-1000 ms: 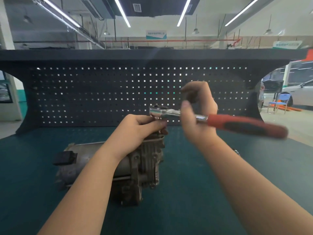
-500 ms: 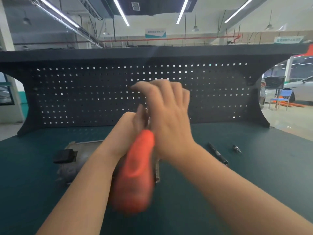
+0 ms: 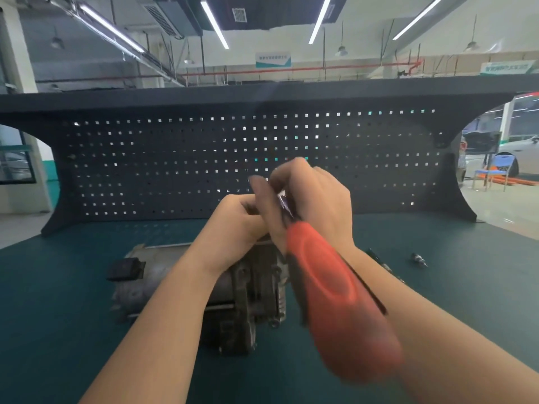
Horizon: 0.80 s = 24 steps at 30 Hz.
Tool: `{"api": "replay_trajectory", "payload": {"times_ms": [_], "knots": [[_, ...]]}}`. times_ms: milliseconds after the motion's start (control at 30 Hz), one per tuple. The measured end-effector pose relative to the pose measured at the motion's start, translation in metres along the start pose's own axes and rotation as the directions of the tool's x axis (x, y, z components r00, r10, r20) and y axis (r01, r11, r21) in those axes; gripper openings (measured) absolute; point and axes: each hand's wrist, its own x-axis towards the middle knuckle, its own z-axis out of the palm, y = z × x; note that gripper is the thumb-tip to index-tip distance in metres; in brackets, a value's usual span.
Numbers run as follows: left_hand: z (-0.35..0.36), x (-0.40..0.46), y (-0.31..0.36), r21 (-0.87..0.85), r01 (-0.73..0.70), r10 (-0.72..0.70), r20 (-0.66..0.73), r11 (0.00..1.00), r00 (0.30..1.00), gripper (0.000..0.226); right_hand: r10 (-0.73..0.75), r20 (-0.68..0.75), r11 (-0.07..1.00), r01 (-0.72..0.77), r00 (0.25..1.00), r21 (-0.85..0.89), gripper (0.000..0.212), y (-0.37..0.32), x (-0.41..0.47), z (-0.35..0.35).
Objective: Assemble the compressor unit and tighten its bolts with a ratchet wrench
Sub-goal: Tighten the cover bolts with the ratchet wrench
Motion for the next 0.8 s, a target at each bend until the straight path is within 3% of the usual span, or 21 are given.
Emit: {"api": "replay_trajectory", "payload": {"times_ms": [67, 133, 233, 333, 400, 433, 500, 567, 633, 733, 800], "knots": [[-0.002, 0.002, -0.002, 0.055, 0.038, -0.038, -0.007, 0.998, 0.999, 0.025, 0.015, 0.050, 0.999, -0.013, 0.999, -0.030, 0.031, 0.003, 0.008, -0.005], [-0.003, 0.001, 0.000, -0.006, 0.068, -0.068, 0.044, 0.998, 0.997, 0.021, -0.012, 0.053, 0.996, 0.017, 0.999, -0.085, 0.028, 0.012, 0.006, -0.011], [-0.004, -0.001, 0.004, -0.089, 0.060, -0.049, 0.118, 0.994, 0.992, 0.012, 0.234, -0.038, 0.958, -0.224, 0.971, 0.179, 0.025, 0.021, -0.004, -0.010], [-0.003, 0.000, 0.002, -0.109, 0.080, -0.071, 0.087, 0.991, 0.994, 0.032, 0.591, 0.014, 0.671, -0.502, 0.806, 0.545, 0.018, 0.037, -0.003, -0.002], [-0.002, 0.001, 0.004, -0.084, 0.092, -0.088, 0.048, 0.992, 0.995, 0.035, 0.725, 0.148, 0.429, -0.609, 0.673, 0.667, 0.006, 0.046, -0.001, 0.001], [-0.001, 0.000, 0.006, -0.062, 0.089, -0.087, 0.030, 0.994, 0.996, 0.036, 0.746, 0.141, 0.395, -0.603, 0.651, 0.693, 0.008, 0.046, -0.001, 0.002], [0.001, -0.001, 0.008, -0.017, 0.055, -0.055, 0.022, 0.998, 0.998, 0.037, 0.691, -0.036, 0.553, -0.497, 0.722, 0.669, 0.023, 0.037, -0.004, 0.002], [0.002, -0.003, 0.012, -0.030, 0.050, -0.049, 0.030, 0.998, 0.998, 0.028, 0.483, -0.175, 0.787, -0.338, 0.858, 0.516, 0.033, 0.025, -0.007, 0.002], [0.002, -0.005, 0.013, -0.021, 0.049, -0.049, 0.028, 0.999, 0.998, 0.016, 0.254, -0.134, 0.940, -0.212, 0.958, 0.266, 0.030, 0.012, -0.008, 0.005], [0.003, -0.002, 0.008, 0.292, 0.011, -0.002, -0.031, 0.956, 1.000, 0.012, 0.042, 0.054, 0.998, -0.039, 0.998, -0.053, 0.028, -0.006, -0.013, 0.013], [0.002, -0.002, 0.009, 0.315, 0.015, -0.003, -0.038, 0.949, 0.999, 0.016, 0.029, 0.045, 0.996, -0.024, 0.999, -0.090, 0.022, -0.005, -0.013, 0.014]]}}
